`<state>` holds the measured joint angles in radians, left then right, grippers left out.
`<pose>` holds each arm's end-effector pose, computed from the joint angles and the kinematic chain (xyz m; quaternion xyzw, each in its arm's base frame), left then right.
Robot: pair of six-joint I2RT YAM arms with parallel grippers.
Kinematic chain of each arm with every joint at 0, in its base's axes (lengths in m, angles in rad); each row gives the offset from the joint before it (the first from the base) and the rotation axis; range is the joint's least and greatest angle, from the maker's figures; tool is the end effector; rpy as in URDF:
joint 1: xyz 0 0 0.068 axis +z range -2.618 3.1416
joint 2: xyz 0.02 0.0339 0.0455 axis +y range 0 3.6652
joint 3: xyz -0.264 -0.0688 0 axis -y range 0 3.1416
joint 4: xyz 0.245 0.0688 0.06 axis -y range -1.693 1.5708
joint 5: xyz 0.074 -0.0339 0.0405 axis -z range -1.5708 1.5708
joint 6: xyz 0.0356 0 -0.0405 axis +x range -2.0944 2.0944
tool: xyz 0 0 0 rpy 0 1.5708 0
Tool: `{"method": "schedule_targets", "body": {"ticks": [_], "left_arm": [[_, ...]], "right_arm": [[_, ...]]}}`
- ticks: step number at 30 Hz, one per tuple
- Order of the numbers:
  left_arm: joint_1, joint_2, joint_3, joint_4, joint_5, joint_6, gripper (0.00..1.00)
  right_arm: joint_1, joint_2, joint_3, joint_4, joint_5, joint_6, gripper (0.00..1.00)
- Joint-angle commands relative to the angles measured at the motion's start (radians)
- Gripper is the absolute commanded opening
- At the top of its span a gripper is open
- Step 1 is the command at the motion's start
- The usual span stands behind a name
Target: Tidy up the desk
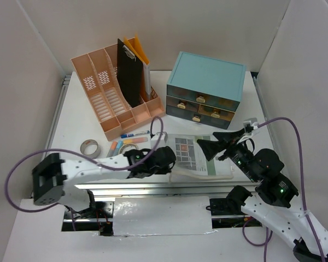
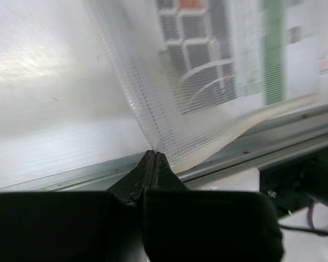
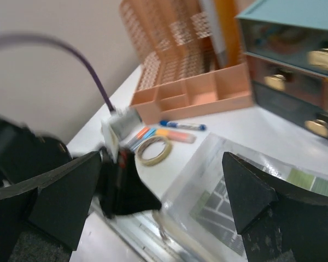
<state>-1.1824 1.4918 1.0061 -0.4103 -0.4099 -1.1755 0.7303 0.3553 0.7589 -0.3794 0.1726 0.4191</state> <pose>0.1307 -0.2820 0.2321 -0.0642 0.9241 -0.2262 0.3013 0.0661 0.0510 0.3594 -0.0469 0.6971 0.3370 0.6311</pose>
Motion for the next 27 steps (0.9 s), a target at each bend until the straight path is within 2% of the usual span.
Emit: {"method": "schedule_targets", "body": {"ticks": [1,5,6,9,11,15,17,18,19,20,22,23,25,26,27], "left_arm": [[-0.006,-0.183,0.048,-0.129,-0.145,0.089,0.00],[-0.006,-0.336,0.110,-0.194,-0.159,0.215,0.00],[-0.006,-0.362,0.132,-0.191,-0.141,0.300,0.00],[-0.006,-0.432,0.205,-0.229,-0.087,0.376,0.00],[-0.006,-0.462,0.267,-0.313,-0.114,0.363,0.00],[-0.006,-0.522,0.302,-0.346,-0.153,0.344,0.00],[-0.006,-0.522,0.331,-0.366,-0.170,0.333,0.00],[-0.006,-0.518,0.338,-0.367,-0.184,0.333,0.00],[-0.006,-0.513,0.348,-0.374,-0.193,0.327,0.00],[-0.006,-0.510,0.364,-0.381,-0.202,0.321,0.00],[-0.006,-0.502,0.374,-0.381,-0.230,0.307,0.00],[-0.006,-0.499,0.384,-0.383,-0.242,0.301,0.00],[-0.006,-0.495,0.387,-0.363,-0.267,0.300,0.00],[-0.006,-0.493,0.393,-0.369,-0.276,0.292,0.00],[-0.006,-0.483,0.397,-0.383,-0.286,0.269,0.00]], "right_arm": [[0.001,0.013,-0.038,0.178,-0.275,-0.088,1.00],[0.001,0.095,-0.041,0.223,-0.488,-0.167,1.00],[0.001,0.109,-0.032,0.226,-0.565,-0.183,1.00],[0.001,0.152,-0.024,0.241,-0.704,-0.244,1.00],[0.000,0.169,-0.042,0.290,-0.699,-0.241,1.00],[0.021,0.218,-0.078,0.338,-0.627,-0.255,1.00],[0.078,0.263,-0.086,0.353,-0.546,-0.261,1.00],[0.154,0.275,-0.087,0.364,-0.471,-0.267,1.00],[0.155,0.289,-0.086,0.364,-0.470,-0.273,1.00],[0.260,0.318,-0.076,0.369,-0.346,-0.281,1.00],[0.366,0.349,-0.060,0.373,-0.177,-0.287,1.00],[0.450,0.378,-0.046,0.376,-0.024,-0.286,1.00],[0.516,0.404,-0.049,0.408,0.141,-0.250,1.00],[0.541,0.431,-0.047,0.412,0.277,-0.234,1.00],[0.538,0.444,-0.046,0.402,0.321,-0.206,1.00]]}}
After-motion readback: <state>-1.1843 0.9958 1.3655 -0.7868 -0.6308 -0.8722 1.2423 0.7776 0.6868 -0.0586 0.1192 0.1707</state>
